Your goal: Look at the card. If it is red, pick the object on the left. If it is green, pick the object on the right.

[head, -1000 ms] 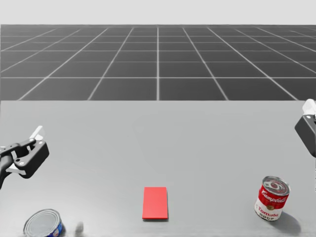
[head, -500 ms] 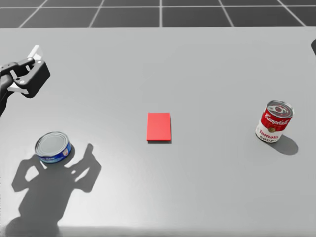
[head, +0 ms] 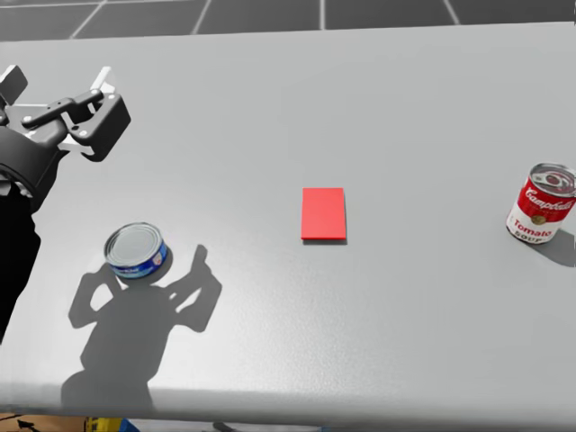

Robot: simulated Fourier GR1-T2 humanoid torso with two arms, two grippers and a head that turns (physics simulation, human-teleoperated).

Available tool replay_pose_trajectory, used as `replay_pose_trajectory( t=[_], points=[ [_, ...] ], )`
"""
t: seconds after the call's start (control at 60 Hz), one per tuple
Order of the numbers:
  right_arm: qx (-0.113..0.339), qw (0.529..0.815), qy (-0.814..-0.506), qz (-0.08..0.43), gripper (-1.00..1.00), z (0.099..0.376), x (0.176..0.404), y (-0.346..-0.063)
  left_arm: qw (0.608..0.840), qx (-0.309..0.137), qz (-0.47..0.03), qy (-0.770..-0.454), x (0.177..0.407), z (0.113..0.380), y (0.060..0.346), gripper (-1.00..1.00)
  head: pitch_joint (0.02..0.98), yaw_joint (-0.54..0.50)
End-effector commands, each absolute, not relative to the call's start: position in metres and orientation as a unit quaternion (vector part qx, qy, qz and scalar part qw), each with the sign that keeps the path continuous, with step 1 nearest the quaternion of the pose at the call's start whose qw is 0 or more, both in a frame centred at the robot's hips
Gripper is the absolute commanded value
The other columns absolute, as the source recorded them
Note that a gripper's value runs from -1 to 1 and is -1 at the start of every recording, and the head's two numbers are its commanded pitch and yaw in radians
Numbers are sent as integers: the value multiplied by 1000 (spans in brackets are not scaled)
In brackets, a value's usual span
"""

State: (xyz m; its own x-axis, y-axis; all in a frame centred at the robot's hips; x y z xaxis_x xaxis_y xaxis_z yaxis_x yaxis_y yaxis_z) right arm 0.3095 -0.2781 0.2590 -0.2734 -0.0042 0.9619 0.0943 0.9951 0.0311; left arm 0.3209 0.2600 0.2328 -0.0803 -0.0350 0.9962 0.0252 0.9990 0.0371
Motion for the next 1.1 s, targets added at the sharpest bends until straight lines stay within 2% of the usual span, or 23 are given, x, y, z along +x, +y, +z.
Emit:
replay_pose_trajectory(
  t=[0.017,0.333,0.7,0.8,0.833,0.95,0.967,1.067,1.1],
  points=[
    [-29,602,-797,-35,-1000,258,309,-277,679,5,-22,-734,321,232,260,-1000,847,139],
    [-26,608,-793,-33,-1000,254,310,-274,679,4,-22,-734,321,232,260,-1000,908,351],
    [-28,610,-791,-33,-1000,250,310,-272,679,-9,-24,-734,320,234,258,-1000,915,386],
    [-28,612,-790,-33,-1000,249,310,-271,689,-41,-12,-724,317,239,257,-1000,920,385],
    [-30,614,-788,-32,-1000,247,311,-270,695,-63,-11,-716,312,246,256,-1000,919,386],
    [-31,616,-786,-30,-1000,244,312,-269,693,-61,-31,-718,296,259,253,-1000,920,389],
    [-30,618,-785,-32,-1000,243,313,-268,700,-62,-47,-710,288,262,252,-1000,920,391],
    [-30,619,-784,-33,-1000,242,313,-267,707,-62,-76,-701,269,264,254,-1000,919,394],
    [-31,619,-784,-33,-1000,241,313,-267,718,-69,-92,-687,257,263,256,-1000,918,396]
  ],
)
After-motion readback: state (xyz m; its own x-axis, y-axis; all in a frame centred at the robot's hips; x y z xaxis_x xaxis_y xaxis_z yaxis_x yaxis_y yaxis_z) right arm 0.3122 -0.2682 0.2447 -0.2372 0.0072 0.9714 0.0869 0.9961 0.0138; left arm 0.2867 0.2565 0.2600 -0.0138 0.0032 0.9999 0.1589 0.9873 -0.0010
